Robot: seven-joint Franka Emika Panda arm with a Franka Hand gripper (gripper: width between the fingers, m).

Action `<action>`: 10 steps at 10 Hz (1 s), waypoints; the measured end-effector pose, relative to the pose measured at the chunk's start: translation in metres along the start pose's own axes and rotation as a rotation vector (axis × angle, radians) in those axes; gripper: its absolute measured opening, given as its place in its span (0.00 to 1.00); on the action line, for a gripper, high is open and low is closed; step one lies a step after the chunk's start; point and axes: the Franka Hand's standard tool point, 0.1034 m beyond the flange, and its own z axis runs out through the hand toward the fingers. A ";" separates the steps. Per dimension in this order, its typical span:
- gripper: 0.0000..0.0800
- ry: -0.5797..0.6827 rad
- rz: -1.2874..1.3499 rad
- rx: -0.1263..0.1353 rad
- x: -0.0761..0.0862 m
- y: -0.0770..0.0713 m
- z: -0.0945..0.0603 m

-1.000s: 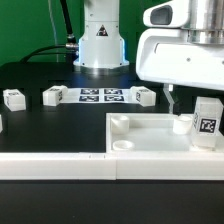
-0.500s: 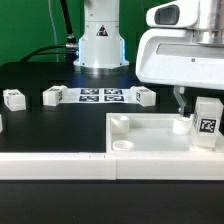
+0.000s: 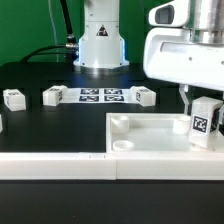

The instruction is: Assemble square table

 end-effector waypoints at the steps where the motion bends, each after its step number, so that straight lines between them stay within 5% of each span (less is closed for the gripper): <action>1: 0.36 -0.001 0.139 -0.002 0.000 0.001 0.001; 5: 0.36 -0.088 0.804 0.036 0.004 0.002 0.002; 8: 0.45 -0.090 0.862 0.031 0.003 0.002 0.002; 9: 0.70 -0.089 0.816 0.033 0.003 0.002 0.003; 10: 0.78 -0.067 0.635 0.050 0.002 -0.001 0.002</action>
Offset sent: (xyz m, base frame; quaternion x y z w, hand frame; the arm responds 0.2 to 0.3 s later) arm 0.0427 0.0118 0.0152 0.1678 -0.0939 0.4227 0.8856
